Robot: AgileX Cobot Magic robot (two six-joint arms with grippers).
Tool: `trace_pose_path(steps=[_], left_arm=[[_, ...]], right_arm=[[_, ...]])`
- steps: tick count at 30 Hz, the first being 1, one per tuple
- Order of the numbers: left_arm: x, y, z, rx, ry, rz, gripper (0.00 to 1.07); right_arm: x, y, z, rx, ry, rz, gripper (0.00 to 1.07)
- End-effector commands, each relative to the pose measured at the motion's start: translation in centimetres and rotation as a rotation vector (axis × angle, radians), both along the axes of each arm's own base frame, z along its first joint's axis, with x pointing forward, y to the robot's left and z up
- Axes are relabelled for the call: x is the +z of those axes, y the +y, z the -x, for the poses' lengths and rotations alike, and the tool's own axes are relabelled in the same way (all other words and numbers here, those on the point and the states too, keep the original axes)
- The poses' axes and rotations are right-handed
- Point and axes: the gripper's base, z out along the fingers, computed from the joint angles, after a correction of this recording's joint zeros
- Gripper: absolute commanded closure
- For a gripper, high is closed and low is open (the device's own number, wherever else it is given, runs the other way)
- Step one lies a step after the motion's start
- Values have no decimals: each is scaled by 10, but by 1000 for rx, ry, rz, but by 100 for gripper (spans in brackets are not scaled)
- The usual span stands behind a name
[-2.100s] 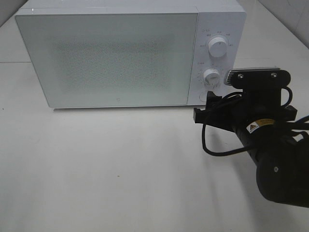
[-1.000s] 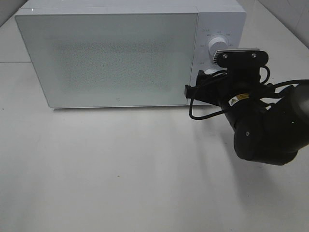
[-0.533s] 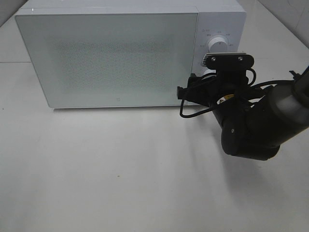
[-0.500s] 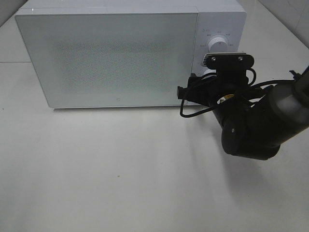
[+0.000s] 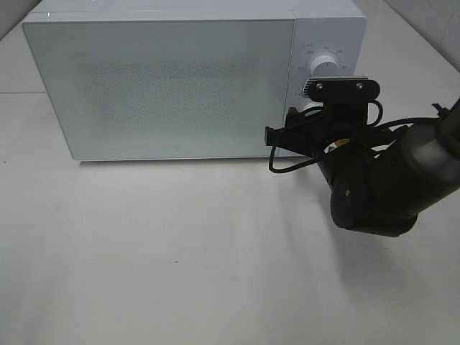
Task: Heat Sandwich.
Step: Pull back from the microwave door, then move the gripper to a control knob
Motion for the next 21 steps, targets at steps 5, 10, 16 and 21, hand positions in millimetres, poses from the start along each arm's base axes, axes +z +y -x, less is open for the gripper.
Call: trace_pose_path(steps=[5,10,16,21], left_arm=[[0,0,3,2,-37,3,9],[0,0,3,2,-37,3,9],[0,0,3,2,-37,3,9],[0,0,3,2,-37,3,9]], right_arm=[[4,-1,-3,-5,-29,-11,82],[4,-1,-3,-6,-33,-10,101],[4,-1,-3,-6,-33,-9,103],[4,-1,-3,-6,-33,-9,102]])
